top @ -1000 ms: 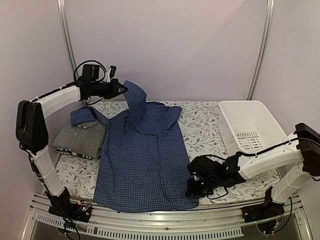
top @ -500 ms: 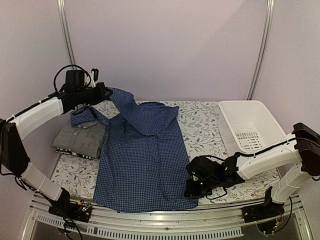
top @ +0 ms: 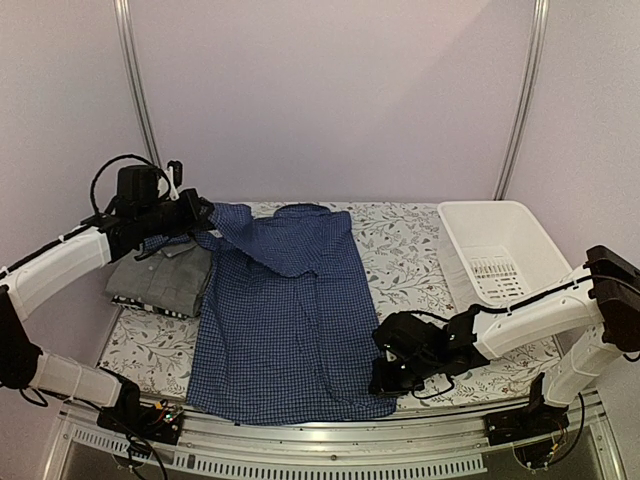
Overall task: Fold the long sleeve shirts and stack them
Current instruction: Fold the sleeve of the 1/3-folded shirt.
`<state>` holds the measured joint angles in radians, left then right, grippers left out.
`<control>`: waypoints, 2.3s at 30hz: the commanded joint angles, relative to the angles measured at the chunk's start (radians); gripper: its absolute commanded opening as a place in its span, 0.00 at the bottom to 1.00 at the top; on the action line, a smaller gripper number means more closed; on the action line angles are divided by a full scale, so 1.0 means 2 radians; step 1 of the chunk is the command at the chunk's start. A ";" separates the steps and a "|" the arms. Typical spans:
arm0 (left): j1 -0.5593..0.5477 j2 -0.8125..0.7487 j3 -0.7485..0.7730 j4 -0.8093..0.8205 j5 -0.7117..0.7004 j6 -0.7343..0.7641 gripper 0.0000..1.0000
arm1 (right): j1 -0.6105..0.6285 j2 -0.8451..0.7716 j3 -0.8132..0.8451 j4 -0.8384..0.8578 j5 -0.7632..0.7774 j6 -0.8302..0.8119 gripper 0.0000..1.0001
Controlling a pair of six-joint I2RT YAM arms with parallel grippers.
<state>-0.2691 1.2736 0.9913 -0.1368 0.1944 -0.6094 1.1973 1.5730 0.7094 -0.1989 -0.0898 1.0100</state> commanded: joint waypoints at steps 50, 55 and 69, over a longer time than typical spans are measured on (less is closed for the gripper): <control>-0.300 0.304 0.160 -0.113 0.202 0.225 0.00 | -0.142 -0.099 0.063 0.042 0.176 -0.087 0.73; -0.322 0.305 0.156 -0.110 0.185 0.228 0.00 | -0.142 -0.105 0.053 0.042 0.175 -0.096 0.76; -0.360 0.315 0.133 -0.105 0.162 0.251 0.00 | -0.142 -0.106 0.055 -0.006 0.172 -0.099 0.75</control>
<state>-0.9665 1.8755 1.2766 -0.3431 0.5354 -0.1310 0.9161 1.3697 0.8230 -0.1665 0.2550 0.8181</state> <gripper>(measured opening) 0.007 0.755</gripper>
